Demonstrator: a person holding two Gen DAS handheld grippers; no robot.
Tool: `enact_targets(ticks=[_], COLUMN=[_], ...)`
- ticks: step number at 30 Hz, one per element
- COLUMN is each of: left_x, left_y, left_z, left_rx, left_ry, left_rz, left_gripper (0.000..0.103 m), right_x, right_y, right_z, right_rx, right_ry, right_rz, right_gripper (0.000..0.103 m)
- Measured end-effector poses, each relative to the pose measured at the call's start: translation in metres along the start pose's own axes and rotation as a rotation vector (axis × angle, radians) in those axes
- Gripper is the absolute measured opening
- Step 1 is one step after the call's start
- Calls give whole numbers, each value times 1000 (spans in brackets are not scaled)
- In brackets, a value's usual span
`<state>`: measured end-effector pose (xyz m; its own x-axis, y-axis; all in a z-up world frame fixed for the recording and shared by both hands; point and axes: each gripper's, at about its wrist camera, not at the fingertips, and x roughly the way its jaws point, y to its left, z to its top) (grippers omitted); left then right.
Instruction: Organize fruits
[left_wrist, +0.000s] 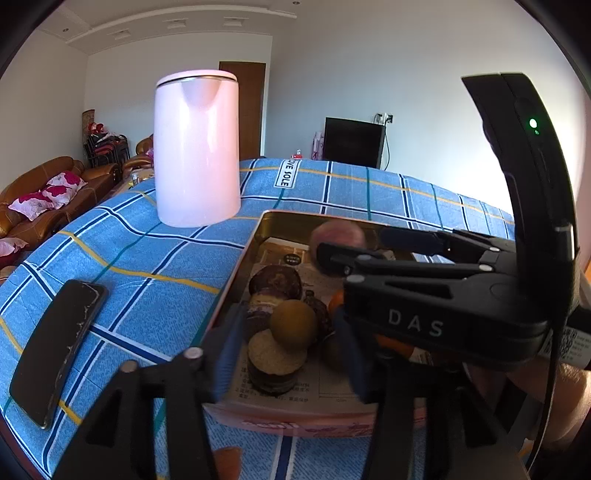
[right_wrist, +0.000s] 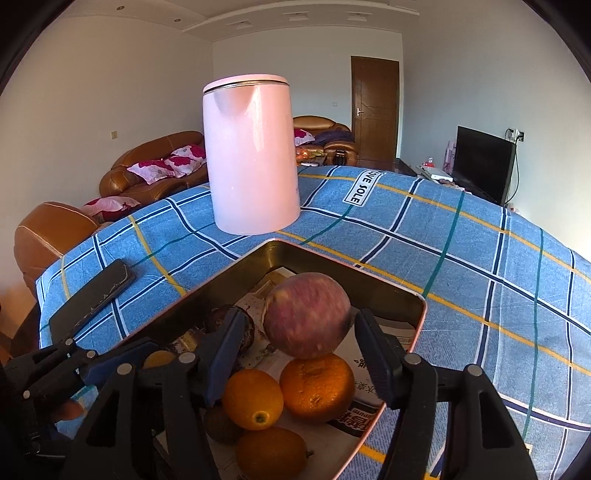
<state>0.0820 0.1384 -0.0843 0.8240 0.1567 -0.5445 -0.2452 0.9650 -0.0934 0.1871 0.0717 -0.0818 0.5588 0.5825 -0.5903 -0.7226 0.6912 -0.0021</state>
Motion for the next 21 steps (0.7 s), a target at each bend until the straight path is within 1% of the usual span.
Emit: enact_targets(ticks=[1,2,6,11,13,14,16,21], left_x=[-2,-3,-6,-19,-24,-27,-32,-39], left_y=[-1,-2,-3,-5,-7,-8,-9,-10], left_z=[0,-1,-2,-2,-1,-1,0,0], left_rx=[3,6,15,17,18,17,14,12], left_ry=[-6,-11,-15,-45,-60,-67,-83,-88], left_rz=[4,-3,-2,-4,0,1,8,6], left_gripper=[74,77,77,77,81,87,93,94], right_x=[0,-1,-10,-36,-50,-56,-70,-95], right_y=[1,1,-7,-25,-31,-34,-39,-43], right_z=[0,-1,-4,-11,-15,-18,-22,-34], right_rx=[-7,-10,36,120,154,167,187,224], right_ry=[-3,-4,-35,-97,-122,-135,-156,-181], right_rz=[-3,-1,1,-17,-27,-36,-44,-53], right_gripper=[68,70,73,76,79,81,82,83])
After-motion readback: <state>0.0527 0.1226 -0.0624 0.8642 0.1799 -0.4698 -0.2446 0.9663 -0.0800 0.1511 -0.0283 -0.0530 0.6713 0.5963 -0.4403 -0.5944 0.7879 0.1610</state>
